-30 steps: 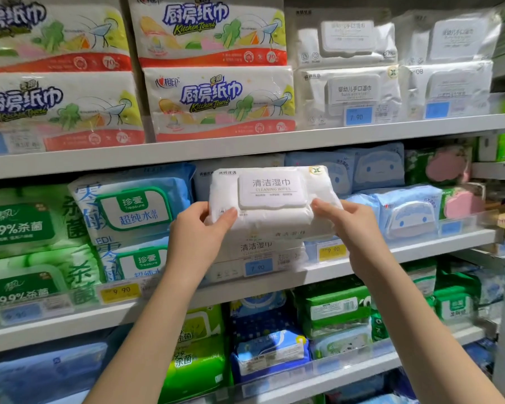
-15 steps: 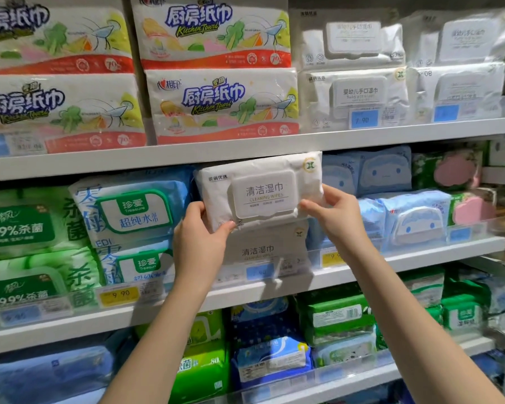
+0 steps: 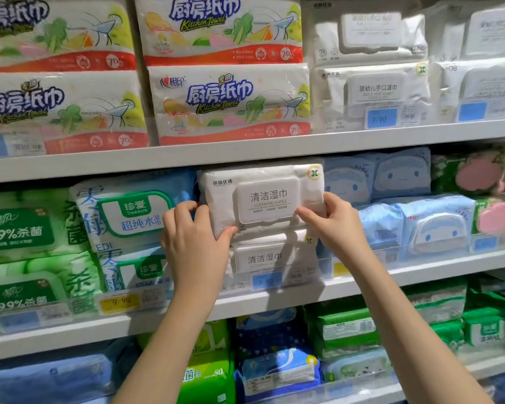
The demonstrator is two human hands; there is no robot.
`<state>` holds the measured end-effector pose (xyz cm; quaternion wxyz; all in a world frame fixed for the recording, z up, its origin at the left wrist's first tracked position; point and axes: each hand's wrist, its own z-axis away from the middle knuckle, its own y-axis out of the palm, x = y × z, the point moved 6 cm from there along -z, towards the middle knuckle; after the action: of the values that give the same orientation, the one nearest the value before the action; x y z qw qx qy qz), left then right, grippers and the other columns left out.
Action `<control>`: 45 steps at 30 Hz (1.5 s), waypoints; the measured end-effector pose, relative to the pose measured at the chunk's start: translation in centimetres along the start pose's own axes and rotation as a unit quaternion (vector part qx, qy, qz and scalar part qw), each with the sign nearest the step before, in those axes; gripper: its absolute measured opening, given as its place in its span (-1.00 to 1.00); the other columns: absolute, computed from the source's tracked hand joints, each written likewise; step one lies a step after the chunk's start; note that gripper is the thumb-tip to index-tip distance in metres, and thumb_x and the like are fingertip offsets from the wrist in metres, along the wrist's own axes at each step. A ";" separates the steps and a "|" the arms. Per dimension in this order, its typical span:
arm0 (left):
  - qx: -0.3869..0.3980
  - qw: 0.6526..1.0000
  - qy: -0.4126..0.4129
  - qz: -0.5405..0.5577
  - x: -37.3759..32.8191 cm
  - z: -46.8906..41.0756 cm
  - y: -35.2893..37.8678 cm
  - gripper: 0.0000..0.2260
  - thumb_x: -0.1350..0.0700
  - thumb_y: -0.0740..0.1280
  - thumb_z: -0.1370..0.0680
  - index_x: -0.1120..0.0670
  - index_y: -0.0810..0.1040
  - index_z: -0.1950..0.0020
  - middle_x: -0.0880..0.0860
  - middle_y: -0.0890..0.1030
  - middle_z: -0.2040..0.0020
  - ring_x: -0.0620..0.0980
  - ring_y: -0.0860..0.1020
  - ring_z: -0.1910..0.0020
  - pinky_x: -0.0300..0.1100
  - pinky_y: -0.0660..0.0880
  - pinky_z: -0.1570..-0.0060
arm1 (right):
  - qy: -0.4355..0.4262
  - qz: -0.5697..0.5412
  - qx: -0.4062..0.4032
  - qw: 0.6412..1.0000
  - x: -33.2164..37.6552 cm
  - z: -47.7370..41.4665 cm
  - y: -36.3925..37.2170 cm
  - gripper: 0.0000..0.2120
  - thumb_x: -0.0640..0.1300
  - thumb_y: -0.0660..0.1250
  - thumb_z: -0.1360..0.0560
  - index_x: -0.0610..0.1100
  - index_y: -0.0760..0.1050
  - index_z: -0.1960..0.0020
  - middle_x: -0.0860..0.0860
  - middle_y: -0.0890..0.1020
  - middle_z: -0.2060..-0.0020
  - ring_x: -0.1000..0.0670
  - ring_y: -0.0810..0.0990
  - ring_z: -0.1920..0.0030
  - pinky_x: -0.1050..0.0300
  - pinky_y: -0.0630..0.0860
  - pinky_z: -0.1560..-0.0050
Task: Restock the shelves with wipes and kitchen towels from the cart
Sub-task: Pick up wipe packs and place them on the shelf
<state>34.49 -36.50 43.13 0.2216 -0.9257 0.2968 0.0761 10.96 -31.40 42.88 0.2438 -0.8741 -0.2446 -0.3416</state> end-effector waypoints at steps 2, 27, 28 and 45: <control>-0.001 1.000 0.000 -0.008 0.2 -0.2 0.3 -0.58 -0.04 0.51 -0.38 0.20 0.58 -0.10 0.18 0.51 -0.15 0.21 0.38 -0.17 0.09 0.37 -0.06 | -0.005 0.032 -0.030 0.999 -0.1 0.2 0.3 -0.82 0.05 0.40 -0.43 -0.02 0.47 0.17 0.12 0.60 0.29 0.03 0.55 0.20 0.10 0.39 0.26; -0.050 0.996 0.054 -0.045 -0.5 0.4 1.1 -0.28 0.06 0.53 -0.36 0.09 0.34 -0.46 0.15 0.57 0.09 0.18 0.49 0.07 -0.01 0.38 0.15 | -0.043 0.142 -0.069 0.987 -0.1 0.5 1.7 -0.37 0.13 0.31 -0.50 0.03 0.18 -0.49 -0.05 0.57 0.16 -0.14 0.46 0.08 0.04 0.38 0.20; -0.053 0.996 0.059 -0.051 -0.5 0.3 1.1 -0.29 0.06 0.54 -0.35 0.10 0.36 -0.45 0.15 0.57 0.10 0.18 0.50 0.08 -0.01 0.39 0.16 | -0.038 0.139 -0.061 0.988 -0.2 0.4 1.8 -0.34 0.13 0.30 -0.50 0.07 0.12 -0.51 -0.04 0.58 0.16 -0.14 0.45 0.08 0.05 0.35 0.21; -0.008 0.996 0.084 0.033 -1.9 1.5 0.5 -0.52 0.10 0.40 -0.44 0.17 0.47 -0.35 0.24 0.40 -0.34 0.17 0.24 -0.29 0.20 0.39 -0.19 | -0.026 0.081 -0.048 0.995 0.6 4.0 0.4 -0.48 0.07 0.30 -0.53 0.04 0.30 -0.46 0.02 0.62 -0.04 -0.02 0.56 -0.04 -0.03 0.49 -0.07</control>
<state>32.62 -35.23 42.16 0.1859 -0.9202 0.3444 0.0074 13.46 -29.18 40.63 0.2222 -0.9103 -0.1629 -0.3088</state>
